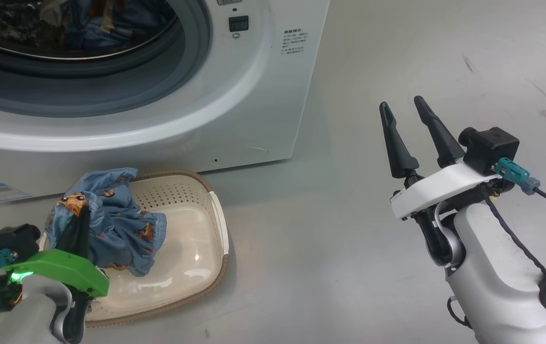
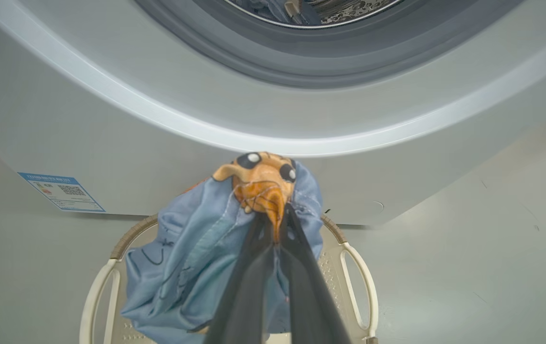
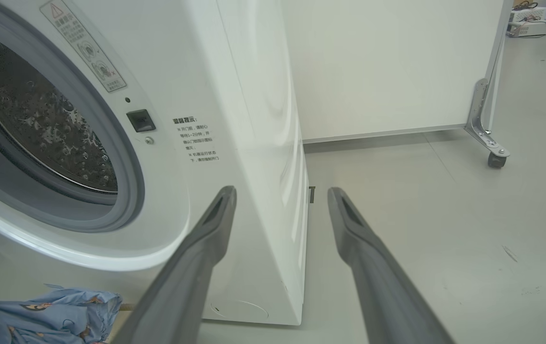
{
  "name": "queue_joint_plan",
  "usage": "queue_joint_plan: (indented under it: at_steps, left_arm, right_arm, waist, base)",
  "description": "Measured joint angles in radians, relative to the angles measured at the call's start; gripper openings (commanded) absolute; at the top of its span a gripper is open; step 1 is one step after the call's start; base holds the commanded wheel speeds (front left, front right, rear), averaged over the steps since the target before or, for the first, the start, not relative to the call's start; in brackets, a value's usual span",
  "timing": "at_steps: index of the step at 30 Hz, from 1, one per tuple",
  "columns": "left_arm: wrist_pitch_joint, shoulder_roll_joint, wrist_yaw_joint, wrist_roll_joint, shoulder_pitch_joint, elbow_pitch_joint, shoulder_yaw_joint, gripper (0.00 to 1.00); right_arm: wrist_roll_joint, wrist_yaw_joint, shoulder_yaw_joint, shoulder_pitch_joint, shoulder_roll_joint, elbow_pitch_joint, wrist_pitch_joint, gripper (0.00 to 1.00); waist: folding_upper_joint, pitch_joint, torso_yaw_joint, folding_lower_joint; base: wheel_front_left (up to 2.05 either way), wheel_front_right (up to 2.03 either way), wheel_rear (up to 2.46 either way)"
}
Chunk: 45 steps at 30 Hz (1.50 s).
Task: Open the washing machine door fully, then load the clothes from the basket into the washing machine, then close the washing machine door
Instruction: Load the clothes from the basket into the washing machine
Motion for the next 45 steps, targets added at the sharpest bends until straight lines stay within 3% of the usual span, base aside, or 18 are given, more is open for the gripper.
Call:
queue_joint_plan:
  at_steps: [16,28,45]
  left_arm:
    - [-0.008,0.019,0.002,0.111,0.033,-0.186,0.087,0.0]
    - [-0.01,0.001,0.04,0.212,0.107,-0.393,0.146,0.0]
    - [-0.011,0.0,0.079,0.252,0.238,-0.542,0.182,0.0]
  right_arm:
    - [0.027,0.0,0.009,0.071,-0.032,0.02,0.0,1.0]
    - [0.048,0.0,0.01,0.125,-0.053,0.027,0.0,1.0]
    - [0.054,0.0,0.0,0.144,-0.075,-0.002,0.0,1.0]
  waist:
    - [0.0,-0.133,0.049,0.0]
    - [0.0,-0.226,0.078,0.0]
    - [0.0,-0.262,0.093,0.0]
  base:
    - [0.0,0.0,0.0]
    - [0.0,0.0,0.0]
    - [0.0,0.0,0.0]
